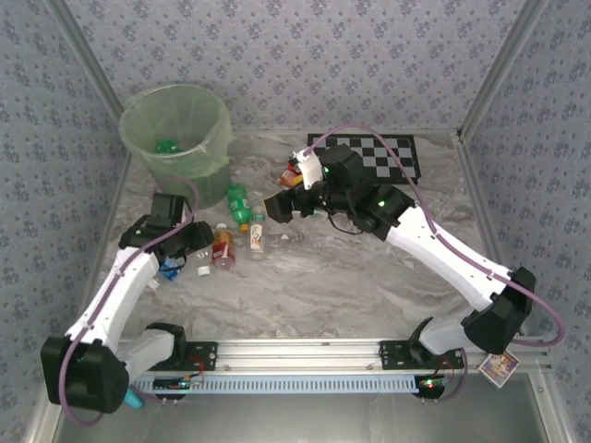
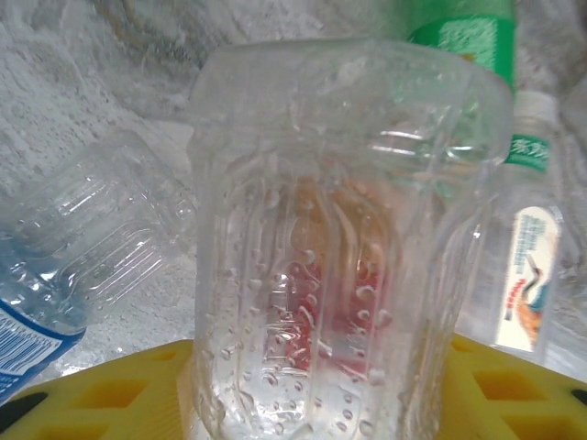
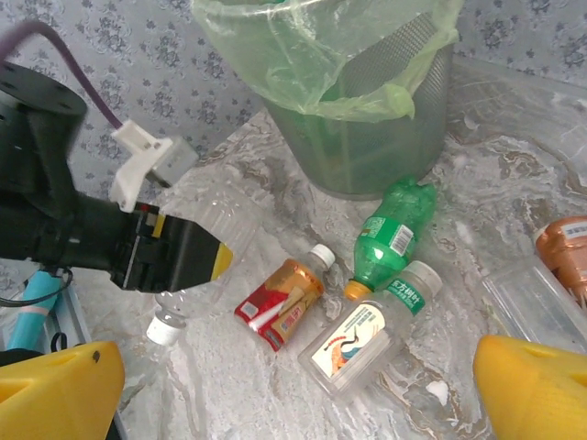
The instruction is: Put the plastic bottles in the bin
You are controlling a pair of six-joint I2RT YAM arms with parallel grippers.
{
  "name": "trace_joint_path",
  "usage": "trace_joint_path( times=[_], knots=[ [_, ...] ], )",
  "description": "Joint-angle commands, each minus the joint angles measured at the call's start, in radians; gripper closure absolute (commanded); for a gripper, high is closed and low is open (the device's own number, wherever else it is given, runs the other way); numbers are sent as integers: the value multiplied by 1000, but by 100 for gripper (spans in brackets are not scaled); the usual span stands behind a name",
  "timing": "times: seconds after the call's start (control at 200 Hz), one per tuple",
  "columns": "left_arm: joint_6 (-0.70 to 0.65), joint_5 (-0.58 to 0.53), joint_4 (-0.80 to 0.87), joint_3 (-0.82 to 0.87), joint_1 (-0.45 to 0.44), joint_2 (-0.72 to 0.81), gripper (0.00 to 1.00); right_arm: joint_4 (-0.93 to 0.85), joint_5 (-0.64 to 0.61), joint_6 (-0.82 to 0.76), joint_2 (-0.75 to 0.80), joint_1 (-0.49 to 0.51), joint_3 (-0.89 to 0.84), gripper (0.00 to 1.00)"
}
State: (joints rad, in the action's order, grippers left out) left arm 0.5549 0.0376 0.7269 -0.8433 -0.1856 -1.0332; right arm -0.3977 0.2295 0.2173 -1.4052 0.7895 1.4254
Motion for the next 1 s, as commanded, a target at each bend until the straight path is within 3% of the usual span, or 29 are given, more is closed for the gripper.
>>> trace_joint_path(
  times=[0.0,0.215,0.42,0.77,0.995],
  knots=[
    [4,15,43,-58,-10,67,45,-21,15,-12,-4,9,51,0],
    [-40,16,90,-132,-12,157,46,-22,-1,-12,-16,23,69,0],
    [-97,-3,119,-320,-12,156,47,-26,-25,-16,-19,33,88,0],
    [-209,-93,39,-642,-2,-34,48,-39,-77,-29,-4,46,113,0],
    [-175,-44,67,-889,89,-253,48,-56,-118,-39,24,47,115,0]
  ],
)
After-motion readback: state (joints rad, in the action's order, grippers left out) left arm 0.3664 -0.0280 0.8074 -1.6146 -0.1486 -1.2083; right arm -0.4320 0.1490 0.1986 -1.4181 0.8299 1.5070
